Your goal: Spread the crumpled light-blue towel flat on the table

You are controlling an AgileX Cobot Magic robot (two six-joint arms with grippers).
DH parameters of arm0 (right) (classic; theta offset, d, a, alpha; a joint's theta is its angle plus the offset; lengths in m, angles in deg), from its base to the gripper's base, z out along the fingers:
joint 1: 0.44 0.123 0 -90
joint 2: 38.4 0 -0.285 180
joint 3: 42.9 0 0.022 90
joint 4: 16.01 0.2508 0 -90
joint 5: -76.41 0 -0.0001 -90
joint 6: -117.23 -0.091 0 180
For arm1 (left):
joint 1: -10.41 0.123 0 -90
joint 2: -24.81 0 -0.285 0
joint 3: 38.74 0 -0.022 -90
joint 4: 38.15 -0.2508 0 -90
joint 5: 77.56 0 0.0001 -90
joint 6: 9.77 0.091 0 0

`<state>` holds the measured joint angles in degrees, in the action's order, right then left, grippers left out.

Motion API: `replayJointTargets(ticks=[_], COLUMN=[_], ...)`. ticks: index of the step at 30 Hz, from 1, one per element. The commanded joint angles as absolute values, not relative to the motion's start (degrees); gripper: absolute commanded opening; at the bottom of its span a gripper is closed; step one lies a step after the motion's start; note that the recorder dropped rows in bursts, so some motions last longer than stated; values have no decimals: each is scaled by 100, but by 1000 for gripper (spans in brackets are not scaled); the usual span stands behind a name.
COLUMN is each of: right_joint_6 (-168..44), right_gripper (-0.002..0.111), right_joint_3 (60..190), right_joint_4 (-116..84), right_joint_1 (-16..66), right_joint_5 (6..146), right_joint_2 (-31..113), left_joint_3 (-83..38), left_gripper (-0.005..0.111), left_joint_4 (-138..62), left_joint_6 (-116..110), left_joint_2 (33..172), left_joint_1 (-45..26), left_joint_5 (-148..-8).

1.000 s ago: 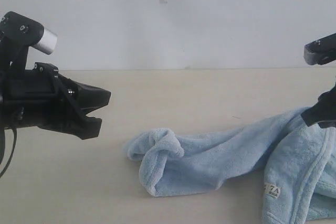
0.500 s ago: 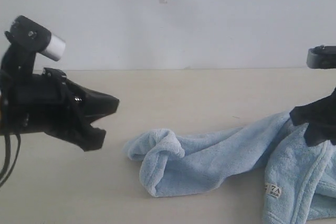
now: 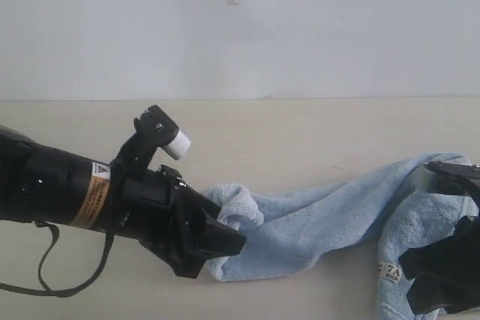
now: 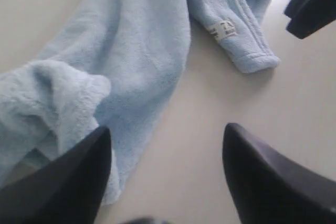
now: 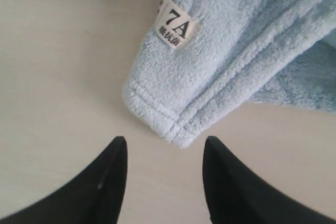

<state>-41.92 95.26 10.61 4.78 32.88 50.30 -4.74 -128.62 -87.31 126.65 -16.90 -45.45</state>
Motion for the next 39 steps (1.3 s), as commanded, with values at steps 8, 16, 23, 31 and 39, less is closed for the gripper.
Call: replayJointTargets(ticks=[8,16,23,31,39], right_joint_6=[-3679,-3668,-3668,-3632,-3604], right_gripper=[58,58,58,58,58], right_joint_3=[9329,9174,9137,9148,9148], right_joint_4=[1331,1310,1388,1473,1489], right_joint_1=[473,473,473,473,473], right_joint_5=[3758,4415,4463,4557,4600], right_joint_2=[5009,5030,5579,5697,5697], left_joint_3=[-515,-515,-515,-579,-717], left_gripper=[62,62,62,56,4], left_joint_4=[-11523,-10609,-10423,-10285,-10285], left_joint_6=[-6154,-5265,-5078,-5045,-5672], left_joint_2=[13450,13748,13946,14029,14159], left_joint_1=[-1687,-1687,-1687,-1687,-1687], left_joint_5=[-5220,-5114,-4965,-4899,-5482])
